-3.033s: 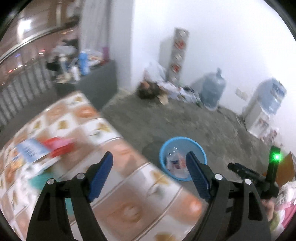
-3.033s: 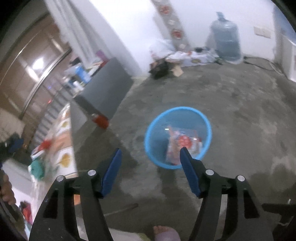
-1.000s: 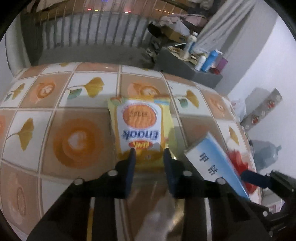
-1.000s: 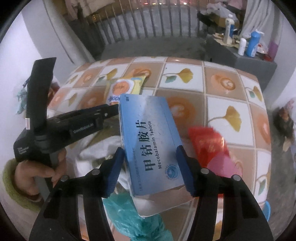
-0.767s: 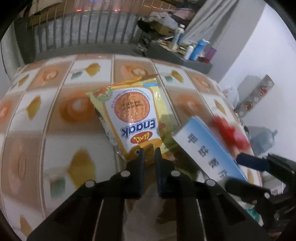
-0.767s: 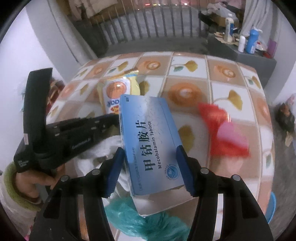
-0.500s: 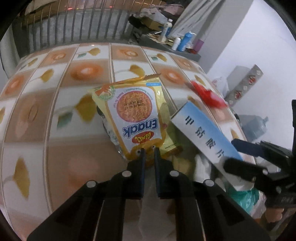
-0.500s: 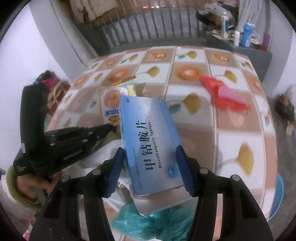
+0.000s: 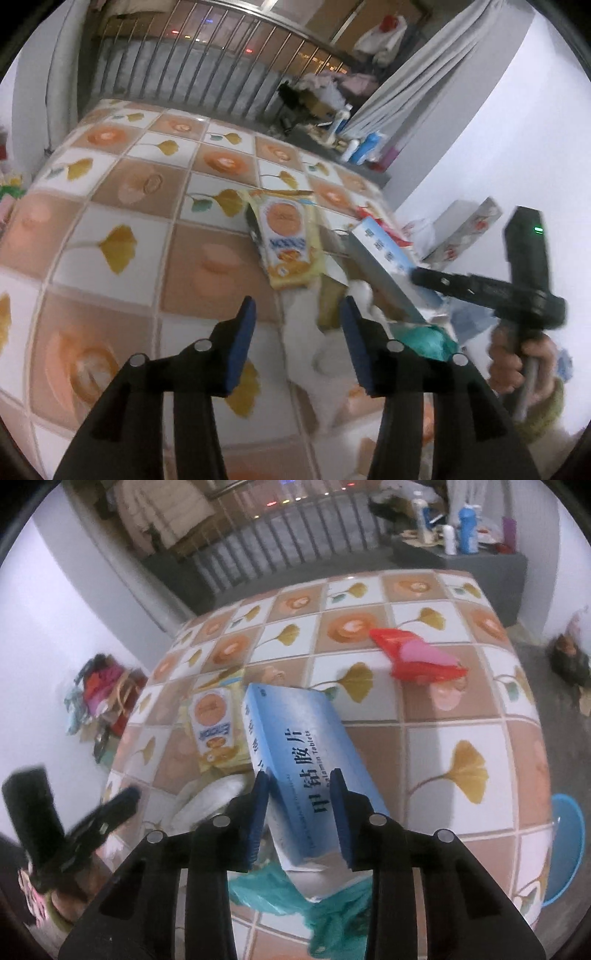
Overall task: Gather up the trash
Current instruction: 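Grasp the blue medicine box with the right gripper and lift it, then grasp the white tissue with the left gripper while the right holds the box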
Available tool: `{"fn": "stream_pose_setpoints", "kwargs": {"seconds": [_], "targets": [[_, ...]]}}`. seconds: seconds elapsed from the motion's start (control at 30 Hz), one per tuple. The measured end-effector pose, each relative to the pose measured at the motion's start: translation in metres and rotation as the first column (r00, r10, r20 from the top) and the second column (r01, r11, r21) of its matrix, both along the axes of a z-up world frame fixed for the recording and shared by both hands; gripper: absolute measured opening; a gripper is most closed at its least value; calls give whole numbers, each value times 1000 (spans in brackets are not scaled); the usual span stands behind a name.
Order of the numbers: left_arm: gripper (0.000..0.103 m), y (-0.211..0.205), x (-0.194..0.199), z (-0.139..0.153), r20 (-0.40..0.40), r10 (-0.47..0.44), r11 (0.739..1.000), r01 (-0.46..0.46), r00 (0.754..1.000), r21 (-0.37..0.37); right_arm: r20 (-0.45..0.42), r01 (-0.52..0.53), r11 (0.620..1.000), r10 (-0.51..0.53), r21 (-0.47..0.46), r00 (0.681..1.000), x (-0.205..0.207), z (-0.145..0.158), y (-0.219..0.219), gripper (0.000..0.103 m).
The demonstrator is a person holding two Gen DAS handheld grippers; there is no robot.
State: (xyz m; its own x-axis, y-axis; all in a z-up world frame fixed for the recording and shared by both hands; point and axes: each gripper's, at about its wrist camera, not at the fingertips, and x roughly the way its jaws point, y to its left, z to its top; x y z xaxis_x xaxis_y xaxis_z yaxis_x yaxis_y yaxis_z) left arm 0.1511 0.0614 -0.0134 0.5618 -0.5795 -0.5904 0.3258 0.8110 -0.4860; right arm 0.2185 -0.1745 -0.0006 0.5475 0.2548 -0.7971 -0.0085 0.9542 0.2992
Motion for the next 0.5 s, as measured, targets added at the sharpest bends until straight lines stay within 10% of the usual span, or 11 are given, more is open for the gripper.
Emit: {"fn": "stream_pose_setpoints", "kwargs": {"seconds": [0.23,0.5], "targets": [[51,-27,-22,-6,51,-60,994,55,997,91,48,-18,1000,19,-23,999,-10,11,-1,43],[46,-75,-28,-6,151,-154,929,91,976,359,66,-12,999,14,-29,998,-11,18,3,52]]}}
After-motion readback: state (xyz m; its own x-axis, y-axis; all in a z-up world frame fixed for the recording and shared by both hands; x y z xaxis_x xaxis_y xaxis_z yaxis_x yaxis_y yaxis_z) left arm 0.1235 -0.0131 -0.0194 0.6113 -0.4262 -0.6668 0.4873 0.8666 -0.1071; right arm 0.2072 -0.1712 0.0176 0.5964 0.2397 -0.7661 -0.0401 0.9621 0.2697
